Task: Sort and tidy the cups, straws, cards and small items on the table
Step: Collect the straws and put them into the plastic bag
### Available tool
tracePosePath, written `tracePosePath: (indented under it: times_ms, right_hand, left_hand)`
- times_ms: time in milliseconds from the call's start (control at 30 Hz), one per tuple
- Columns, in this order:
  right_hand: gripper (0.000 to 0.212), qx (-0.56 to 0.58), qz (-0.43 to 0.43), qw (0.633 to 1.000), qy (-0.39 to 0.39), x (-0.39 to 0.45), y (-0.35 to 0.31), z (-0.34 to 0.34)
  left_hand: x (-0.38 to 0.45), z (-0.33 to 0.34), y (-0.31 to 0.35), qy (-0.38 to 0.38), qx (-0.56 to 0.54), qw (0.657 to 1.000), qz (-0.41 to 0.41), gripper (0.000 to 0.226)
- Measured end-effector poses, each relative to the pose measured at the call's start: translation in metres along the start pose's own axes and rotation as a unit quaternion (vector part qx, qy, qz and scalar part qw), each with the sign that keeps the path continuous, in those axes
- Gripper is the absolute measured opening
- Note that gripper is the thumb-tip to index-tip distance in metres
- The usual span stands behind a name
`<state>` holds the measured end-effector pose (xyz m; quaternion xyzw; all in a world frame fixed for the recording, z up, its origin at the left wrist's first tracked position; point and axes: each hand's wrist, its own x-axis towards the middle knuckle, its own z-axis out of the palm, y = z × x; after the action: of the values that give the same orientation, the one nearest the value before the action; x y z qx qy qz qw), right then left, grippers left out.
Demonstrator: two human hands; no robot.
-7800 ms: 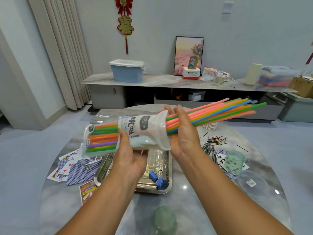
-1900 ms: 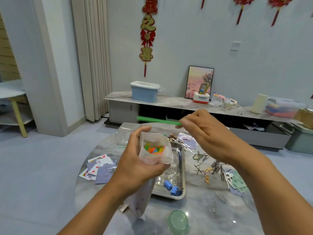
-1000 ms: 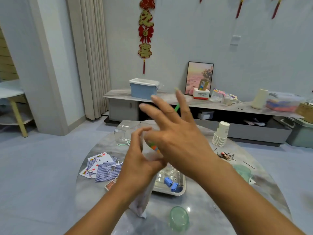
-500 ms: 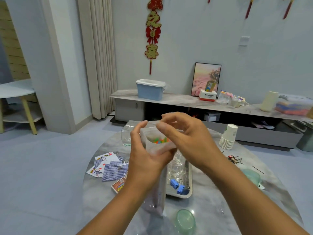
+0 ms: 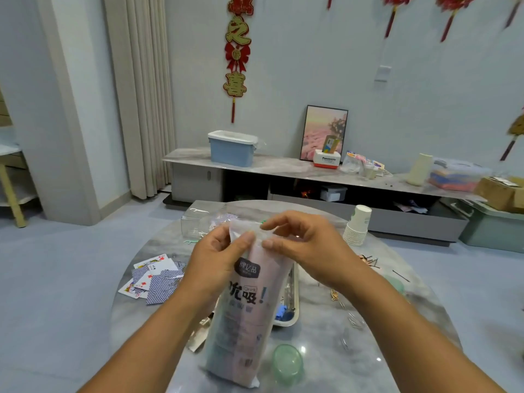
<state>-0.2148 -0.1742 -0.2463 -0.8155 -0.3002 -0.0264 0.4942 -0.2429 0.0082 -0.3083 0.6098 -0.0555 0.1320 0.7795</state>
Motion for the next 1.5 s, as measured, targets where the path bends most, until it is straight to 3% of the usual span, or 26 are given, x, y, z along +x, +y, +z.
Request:
tracePosePath:
  times_ms: [133, 300, 467, 800, 1000, 1233, 1300, 1400, 1500]
  right_hand:
    - [0.007, -0.052, -0.028, 0.997, 0.044, 0.001, 0.003, 0.006]
    - [0.009, -0.11, -0.007, 0.99, 0.083, 0.001, 0.004, 0.006]
    - [0.023, -0.098, 0.016, 0.994, 0.046, -0.001, -0.004, 0.002]
    - [0.017, -0.055, 0.01, 0.997, 0.054, 0.0, -0.008, 0.0]
    - [0.006, -0.129, -0.002, 0.991, 0.045, 0.001, -0.01, -0.021]
    - [0.022, -0.066, -0.022, 0.984, 0.167, -0.001, -0.02, -0.032]
    - [0.026, -0.038, -0.033, 0.981, 0.189, -0.003, -0.019, -0.038]
    - [0.019, -0.022, -0.061, 0.987, 0.147, -0.006, -0.02, -0.041]
    - [0.01, -0.017, -0.093, 0.991, 0.099, -0.008, -0.024, -0.041]
  left_hand:
    - [-0.002, 0.015, -0.005, 0.061, -0.014, 0.998, 0.012, 0.022]
    - [-0.002, 0.019, -0.009, 0.06, -0.008, 0.998, 0.029, 0.029]
    - [-0.003, 0.021, -0.013, 0.051, 0.041, 0.993, 0.094, 0.02]
    - [0.001, 0.03, 0.002, 0.118, -0.018, 0.986, 0.118, 0.008]
    - [0.007, 0.027, 0.021, 0.178, -0.049, 0.973, 0.135, 0.014]
    - [0.011, 0.029, 0.036, 0.143, -0.097, 0.972, 0.157, 0.017]
    - [0.012, 0.024, 0.041, 0.092, -0.054, 0.982, 0.155, 0.021]
    - [0.01, 0.022, 0.051, 0.024, 0.075, 0.988, 0.133, 0.035]
    - [0.004, 0.024, 0.067, -0.011, 0.22, 0.961, 0.167, 0.027]
